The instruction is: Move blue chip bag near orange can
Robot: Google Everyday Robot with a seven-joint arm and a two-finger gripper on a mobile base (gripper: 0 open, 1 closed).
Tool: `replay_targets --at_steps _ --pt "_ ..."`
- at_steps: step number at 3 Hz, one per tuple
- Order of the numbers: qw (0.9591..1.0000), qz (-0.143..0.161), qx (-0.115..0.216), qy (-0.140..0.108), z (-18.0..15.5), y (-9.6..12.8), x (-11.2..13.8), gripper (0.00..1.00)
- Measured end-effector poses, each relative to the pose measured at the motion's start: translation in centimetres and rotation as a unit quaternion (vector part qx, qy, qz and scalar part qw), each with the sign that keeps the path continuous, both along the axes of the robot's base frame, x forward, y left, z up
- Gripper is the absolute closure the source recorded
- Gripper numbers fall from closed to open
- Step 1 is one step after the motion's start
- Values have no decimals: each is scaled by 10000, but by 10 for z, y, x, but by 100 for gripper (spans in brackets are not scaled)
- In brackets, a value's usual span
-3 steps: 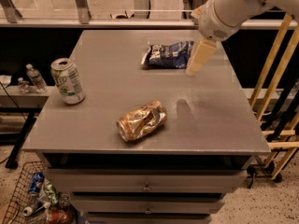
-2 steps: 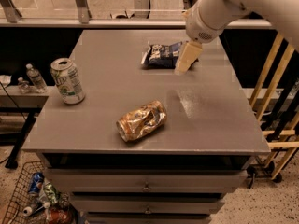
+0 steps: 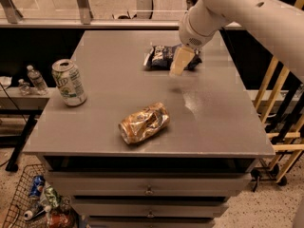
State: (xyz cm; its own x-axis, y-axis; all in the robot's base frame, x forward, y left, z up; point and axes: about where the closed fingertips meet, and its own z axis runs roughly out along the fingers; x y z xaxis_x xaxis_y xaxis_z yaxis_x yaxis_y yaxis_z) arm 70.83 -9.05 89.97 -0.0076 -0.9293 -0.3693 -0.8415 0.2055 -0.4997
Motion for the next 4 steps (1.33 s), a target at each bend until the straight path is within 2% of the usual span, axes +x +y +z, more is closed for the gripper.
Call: replay_targets --at_steps 1,2,3,4 --pt "9992 -332 -19 205 -15 -10 13 0" --pt "9977 -539 -16 419 -27 -22 20 0" --pt "9966 -637 -21 515 -32 -32 27 18" --pt "9964 -669 -23 526 -32 -39 30 41"
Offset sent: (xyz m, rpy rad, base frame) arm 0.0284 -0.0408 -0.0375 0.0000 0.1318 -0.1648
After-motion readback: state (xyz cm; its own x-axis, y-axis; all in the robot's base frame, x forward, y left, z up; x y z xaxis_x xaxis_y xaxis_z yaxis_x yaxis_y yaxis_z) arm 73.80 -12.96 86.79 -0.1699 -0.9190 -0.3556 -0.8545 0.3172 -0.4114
